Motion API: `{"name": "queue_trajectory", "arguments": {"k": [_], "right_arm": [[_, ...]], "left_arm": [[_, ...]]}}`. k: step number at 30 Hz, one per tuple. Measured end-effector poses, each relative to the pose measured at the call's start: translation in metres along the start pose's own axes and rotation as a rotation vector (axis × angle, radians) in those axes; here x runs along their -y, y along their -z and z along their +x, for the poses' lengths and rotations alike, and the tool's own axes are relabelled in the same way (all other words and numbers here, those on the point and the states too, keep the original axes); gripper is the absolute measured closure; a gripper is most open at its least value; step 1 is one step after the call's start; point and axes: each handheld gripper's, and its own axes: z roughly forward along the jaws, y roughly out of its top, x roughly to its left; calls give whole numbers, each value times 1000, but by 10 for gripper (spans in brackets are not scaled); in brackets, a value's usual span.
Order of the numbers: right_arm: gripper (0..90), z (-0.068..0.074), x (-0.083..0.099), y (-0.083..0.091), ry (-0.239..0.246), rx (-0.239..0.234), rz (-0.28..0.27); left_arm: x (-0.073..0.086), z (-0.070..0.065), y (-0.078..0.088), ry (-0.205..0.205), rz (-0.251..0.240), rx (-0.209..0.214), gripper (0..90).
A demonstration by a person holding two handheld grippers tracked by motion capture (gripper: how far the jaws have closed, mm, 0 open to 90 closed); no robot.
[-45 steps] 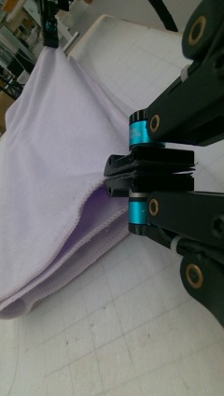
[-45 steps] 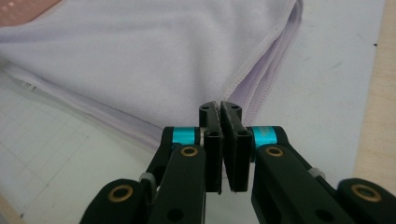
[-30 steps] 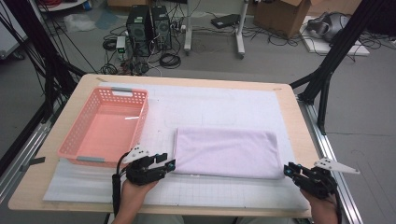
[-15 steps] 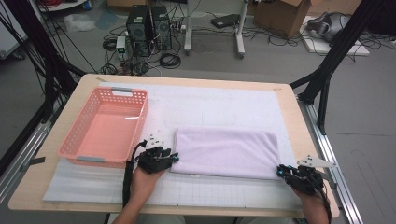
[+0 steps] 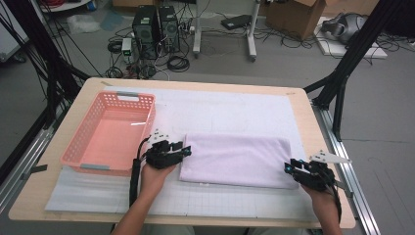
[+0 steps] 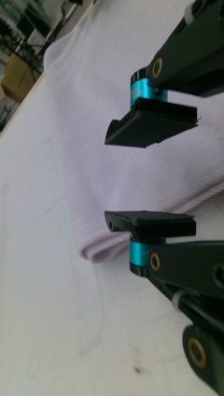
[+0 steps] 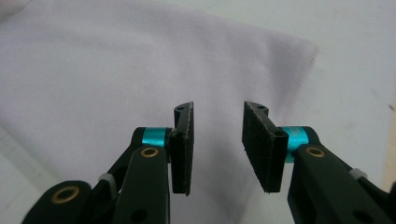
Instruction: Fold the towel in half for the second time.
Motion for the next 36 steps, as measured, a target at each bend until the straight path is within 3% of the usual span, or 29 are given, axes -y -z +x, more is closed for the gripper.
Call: {"name": "queue_trajectory", "arguments": {"k": [2,6,10,12,14,16,17,18,20,23,25,26,27,29,31,36], "right_arm": [[636,-2,-8,-15,10,-32,2],[651,-11,-22,-42,19,-13,50],[700,-24,-28,-57,3,46,90],[725,-29,-27,-59,-1,78,89],[738,-32,-26,-58,-2,126,90],[742,-33,-26,-56,-7,145,89],[740,-32,-27,-54,0,164,87],[719,-32,-27,-51,-9,171,82],[681,-33,-26,-42,-38,152,48],[628,-32,-25,-27,-59,122,-1],[594,-30,-22,-19,-56,104,-16],[568,-29,-21,-15,-56,96,-21],[535,-27,-18,-10,-60,83,-35],[521,-23,-12,-2,-59,71,-43],[504,-17,-6,5,-48,67,-43],[408,-5,1,20,-14,33,-63]], "left_arm": [[-5,4,-11,-24,28,5,592],[-12,11,-30,-59,81,-75,616],[-11,19,-43,-37,129,-186,591],[-11,20,-43,-18,122,-193,586],[-11,17,-43,-52,124,-223,586],[-12,16,-40,-14,123,-243,569],[-13,15,-38,2,112,-239,587],[-12,14,-33,-12,81,-234,594],[-11,12,-24,-17,18,-189,569],[-13,7,-12,-9,-8,-120,441],[-12,1,-4,-18,-73,-110,386],[-10,-2,1,-4,-109,-88,352],[-9,-6,4,6,-116,-81,291],[-6,-11,9,-17,-120,-49,225],[0,-14,13,-41,-144,-32,217],[17,-15,25,-33,-154,-2,229]]}}
